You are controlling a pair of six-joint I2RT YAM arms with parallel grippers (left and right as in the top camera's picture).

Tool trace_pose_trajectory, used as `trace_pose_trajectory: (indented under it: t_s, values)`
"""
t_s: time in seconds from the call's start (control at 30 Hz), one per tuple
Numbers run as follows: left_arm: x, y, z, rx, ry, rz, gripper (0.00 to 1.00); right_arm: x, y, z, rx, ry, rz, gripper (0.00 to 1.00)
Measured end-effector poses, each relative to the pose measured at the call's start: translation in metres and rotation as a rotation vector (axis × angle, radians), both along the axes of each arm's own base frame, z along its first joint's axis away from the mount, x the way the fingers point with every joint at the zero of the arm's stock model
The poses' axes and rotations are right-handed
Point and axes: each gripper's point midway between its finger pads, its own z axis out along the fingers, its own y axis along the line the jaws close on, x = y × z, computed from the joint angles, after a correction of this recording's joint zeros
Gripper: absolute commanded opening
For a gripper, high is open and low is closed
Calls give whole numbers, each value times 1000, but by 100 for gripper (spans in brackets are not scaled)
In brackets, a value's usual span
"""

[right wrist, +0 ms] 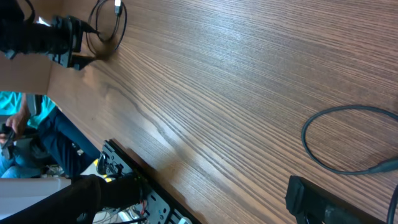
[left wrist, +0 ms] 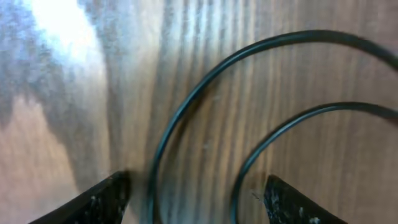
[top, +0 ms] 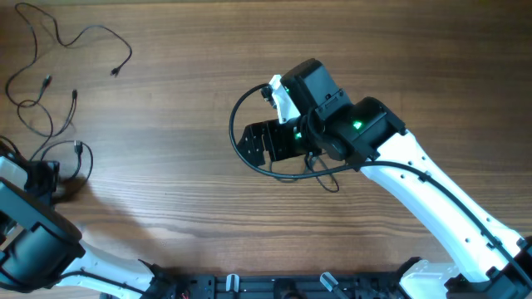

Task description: Untangle cables

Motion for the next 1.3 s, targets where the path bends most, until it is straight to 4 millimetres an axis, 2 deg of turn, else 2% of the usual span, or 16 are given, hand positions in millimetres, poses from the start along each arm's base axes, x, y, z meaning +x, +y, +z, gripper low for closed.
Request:
trace_pose_trajectory:
  t_s: [0.23,0.3,0.43,0.57,0.63,0.7,0.77,0.8,0.87,0.97,1.0,1.07,1.1,1.13,1.23,1.3]
  values:
    - [54,-19,6,5,-131,-119,68,0,0,0,0,0,0,97]
    - [64,-24,7,7,-152,-144,75,0,0,0,0,0,0,97]
    - [63,-21,7,18,-148,-136,86,-1,-1,-1,-5,7,0,97]
    - [44,-15,12,4,-123,-92,86,-2,-2,-2,-10,12,0,99]
    - [40,-10,33,39,-148,-77,87,-2,-2,-2,-10,13,0,99]
    - [43,-5,90,146,-243,-81,92,-2,-2,-2,-10,12,0,99]
    - [50,-14,151,229,-382,-114,96,0,-4,-3,-21,5,-9,99]
    - [59,-28,174,228,-467,-162,100,2,-7,-5,-33,6,-21,100]
    - [82,-77,193,131,-574,-296,100,10,-21,-8,-56,16,-64,100]
    - [109,-192,180,-116,-562,-596,100,33,-54,-12,-81,33,-172,100]
    - [112,-216,177,-152,-552,-673,100,39,-71,-15,-106,50,-220,100]
    - [108,-272,166,-229,-487,-858,100,44,-116,-25,-198,98,-338,100]
    - [106,-308,159,-275,-451,-979,100,42,-151,-33,-278,143,-418,100]
    - [103,-335,151,-306,-417,-1076,100,35,-168,-37,-331,177,-447,100]
    - [93,-380,124,-326,-289,-1218,100,17,-178,-51,-405,231,-424,100]
    - [86,-396,104,-342,-205,-1250,100,7,-178,-67,-429,258,-406,100]
